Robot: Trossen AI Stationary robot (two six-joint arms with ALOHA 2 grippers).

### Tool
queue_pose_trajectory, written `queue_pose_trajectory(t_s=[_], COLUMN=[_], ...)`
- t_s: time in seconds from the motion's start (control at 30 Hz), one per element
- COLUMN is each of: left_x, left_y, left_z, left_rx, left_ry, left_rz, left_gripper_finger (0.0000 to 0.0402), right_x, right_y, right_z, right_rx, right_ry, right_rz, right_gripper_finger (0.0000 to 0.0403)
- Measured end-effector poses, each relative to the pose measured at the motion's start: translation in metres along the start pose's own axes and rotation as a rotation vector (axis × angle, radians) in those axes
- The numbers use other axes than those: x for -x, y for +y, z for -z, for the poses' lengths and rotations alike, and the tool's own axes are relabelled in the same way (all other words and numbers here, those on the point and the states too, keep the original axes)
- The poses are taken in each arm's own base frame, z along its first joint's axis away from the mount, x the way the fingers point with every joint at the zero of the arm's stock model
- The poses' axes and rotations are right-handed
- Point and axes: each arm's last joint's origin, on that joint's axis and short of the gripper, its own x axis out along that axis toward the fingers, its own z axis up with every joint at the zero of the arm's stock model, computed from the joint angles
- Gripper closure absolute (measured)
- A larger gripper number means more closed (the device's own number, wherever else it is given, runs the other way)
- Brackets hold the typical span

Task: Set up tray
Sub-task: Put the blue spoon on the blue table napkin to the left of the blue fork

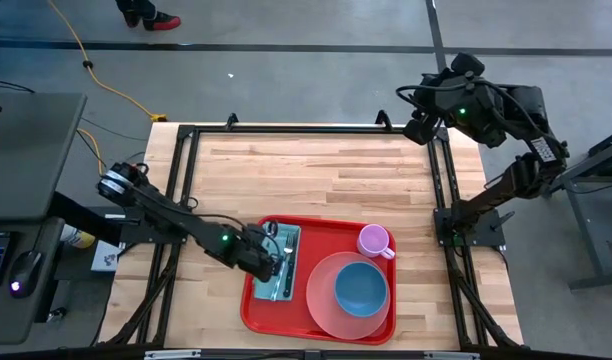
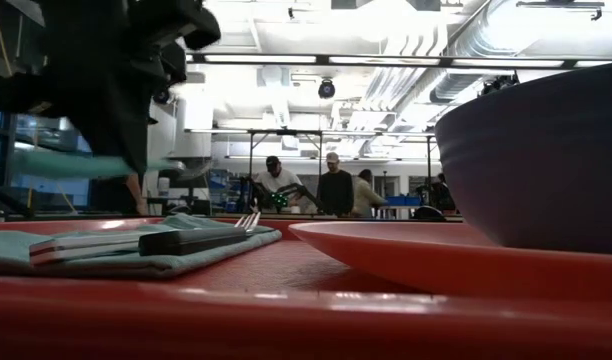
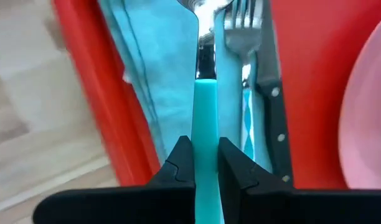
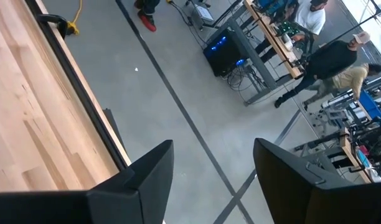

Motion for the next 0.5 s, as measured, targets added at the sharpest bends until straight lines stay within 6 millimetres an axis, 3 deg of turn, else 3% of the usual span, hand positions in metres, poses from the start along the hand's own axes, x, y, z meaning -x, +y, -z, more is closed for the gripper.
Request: queue_pose_trajectory(t_s=[0.5], left_x=[-0.027], left_y=[-0.005], left_z=[0.003], left_rx=[0.011], left_ry=[0.053], left_rz=[-0.032], left_gripper_finger=[0.0349], right_x=[0.0], right_y=[0.0], right_z=[0.0], right_rx=[0.0], right_ry=[-0.001], right_rz=[0.001], right_gripper_finger=[0.0199])
